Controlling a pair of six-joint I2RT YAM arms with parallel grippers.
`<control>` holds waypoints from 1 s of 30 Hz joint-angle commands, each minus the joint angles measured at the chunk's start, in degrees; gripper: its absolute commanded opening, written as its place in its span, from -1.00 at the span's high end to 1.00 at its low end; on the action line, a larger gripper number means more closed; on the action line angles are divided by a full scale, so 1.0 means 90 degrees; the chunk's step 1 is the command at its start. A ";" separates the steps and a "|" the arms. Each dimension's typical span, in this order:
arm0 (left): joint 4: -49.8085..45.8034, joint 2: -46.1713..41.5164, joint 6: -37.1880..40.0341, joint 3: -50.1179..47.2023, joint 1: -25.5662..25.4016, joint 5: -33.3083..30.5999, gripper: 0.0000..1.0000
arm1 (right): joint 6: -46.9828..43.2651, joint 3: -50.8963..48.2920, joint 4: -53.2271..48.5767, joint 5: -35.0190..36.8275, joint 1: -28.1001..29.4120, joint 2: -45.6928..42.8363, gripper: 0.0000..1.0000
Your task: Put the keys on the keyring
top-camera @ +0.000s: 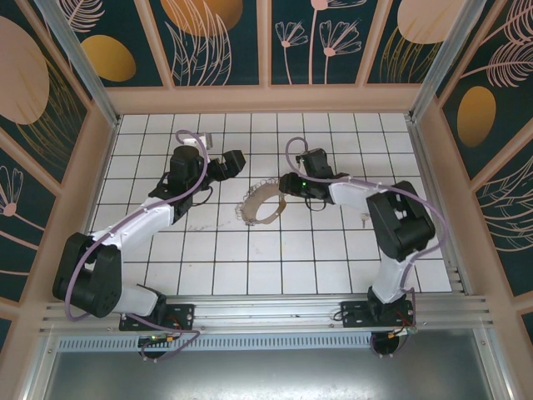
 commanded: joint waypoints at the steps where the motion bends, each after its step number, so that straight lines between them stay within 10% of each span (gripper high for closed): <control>1: 0.0481 -0.0041 -0.0360 -0.0074 -0.0020 0.0389 -0.97 | -0.0203 -0.0448 -0.0231 0.0195 0.0064 -0.0647 0.06; 30: 0.0208 0.0239 -0.0382 0.0069 -0.0020 0.0751 -0.98 | -0.1829 0.0200 0.0012 0.0159 0.0108 0.0649 0.24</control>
